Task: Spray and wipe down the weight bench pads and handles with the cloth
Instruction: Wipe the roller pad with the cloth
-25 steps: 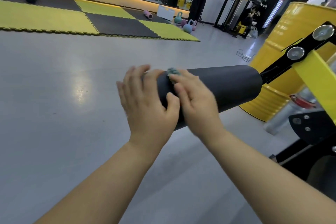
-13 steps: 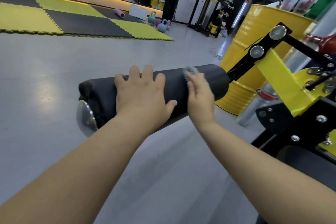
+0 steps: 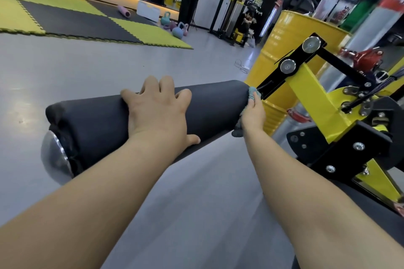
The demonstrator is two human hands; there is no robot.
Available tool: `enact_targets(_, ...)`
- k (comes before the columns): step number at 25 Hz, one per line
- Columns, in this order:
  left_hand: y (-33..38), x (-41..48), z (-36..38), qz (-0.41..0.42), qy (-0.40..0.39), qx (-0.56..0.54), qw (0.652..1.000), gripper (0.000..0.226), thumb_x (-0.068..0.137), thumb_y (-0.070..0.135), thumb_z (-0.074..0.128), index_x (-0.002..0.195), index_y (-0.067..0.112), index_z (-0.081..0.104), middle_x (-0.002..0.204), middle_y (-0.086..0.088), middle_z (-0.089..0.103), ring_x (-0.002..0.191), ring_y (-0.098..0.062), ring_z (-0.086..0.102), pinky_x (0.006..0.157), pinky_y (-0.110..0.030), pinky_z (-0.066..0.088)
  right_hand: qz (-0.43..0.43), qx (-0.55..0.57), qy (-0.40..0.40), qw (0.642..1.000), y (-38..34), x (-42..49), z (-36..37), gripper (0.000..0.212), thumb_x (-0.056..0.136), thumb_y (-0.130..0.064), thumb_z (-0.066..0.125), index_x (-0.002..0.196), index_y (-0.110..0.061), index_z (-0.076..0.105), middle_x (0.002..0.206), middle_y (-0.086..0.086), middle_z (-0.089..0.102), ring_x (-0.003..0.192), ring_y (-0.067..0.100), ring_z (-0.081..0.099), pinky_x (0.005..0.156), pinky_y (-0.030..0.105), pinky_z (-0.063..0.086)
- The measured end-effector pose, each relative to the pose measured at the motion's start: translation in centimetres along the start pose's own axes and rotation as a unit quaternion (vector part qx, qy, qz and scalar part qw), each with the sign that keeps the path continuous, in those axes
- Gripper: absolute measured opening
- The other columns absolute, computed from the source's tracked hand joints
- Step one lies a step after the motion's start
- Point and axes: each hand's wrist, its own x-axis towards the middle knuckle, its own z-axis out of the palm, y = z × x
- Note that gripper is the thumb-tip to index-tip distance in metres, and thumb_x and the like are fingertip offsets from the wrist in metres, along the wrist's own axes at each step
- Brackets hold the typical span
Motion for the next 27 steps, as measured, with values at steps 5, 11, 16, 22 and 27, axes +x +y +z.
enact_targets(5,0.0,-0.2,0.7,-0.001,0.030,-0.006,1.000,0.070,0.072,0.078,0.045,0.117,0.027,0.031,0.111,-0.004,0.028,0.104,-0.025,0.031,0.071,-0.040,0.023,-0.239,0.042,-0.116,0.963,-1.5,-8.8,-0.3,0.037,0.100,-0.015,0.041,0.136,-0.018,0.047,0.144,-0.007,0.039,0.138,0.009,0.028,0.112,0.016,0.020)
enact_targets(11,0.1,0.1,1.0,0.014,0.027,-0.005,1.000,0.075,0.074,0.078,0.042,0.124,0.023,0.027,0.115,-0.007,0.028,0.107,-0.028,0.033,0.090,-0.050,0.036,-0.077,0.004,-0.017,0.997,0.8,0.8,0.4,0.033,0.097,-0.032,0.038,0.126,-0.034,0.055,0.111,0.000,0.060,0.104,0.020,0.055,0.095,0.036,0.045)
enact_targets(16,0.3,-0.1,1.3,0.028,0.044,0.001,0.999,0.075,0.076,0.075,0.042,0.123,0.019,0.028,0.114,-0.009,0.029,0.106,-0.030,0.034,0.092,-0.052,0.036,0.328,0.255,0.022,0.909,0.2,2.1,0.1,0.030,0.091,-0.023,0.042,0.061,-0.022,0.040,0.041,-0.005,0.046,0.025,0.014,0.031,0.035,0.016,0.026)
enact_targets(22,0.4,0.0,1.4,0.033,0.049,-0.020,0.998,0.075,0.075,0.073,0.047,0.121,0.016,0.030,0.116,-0.009,0.031,0.108,-0.031,0.035,0.094,-0.055,0.034,-0.060,0.093,-0.070,0.991,-2.7,-8.2,2.1,0.036,0.099,-0.026,0.035,0.134,-0.030,0.042,0.136,-0.001,0.047,0.125,0.019,0.044,0.097,0.034,0.041)
enact_targets(27,-0.2,-0.5,0.8,0.029,0.021,-0.029,0.999,0.078,0.074,0.074,0.050,0.123,0.017,0.031,0.119,-0.008,0.030,0.110,-0.028,0.034,0.093,-0.050,0.034,-0.020,-0.003,-0.046,0.999,-4.9,-5.0,0.4,0.037,0.100,-0.027,0.037,0.135,-0.026,0.048,0.142,0.005,0.045,0.136,0.026,0.034,0.110,0.041,0.030)
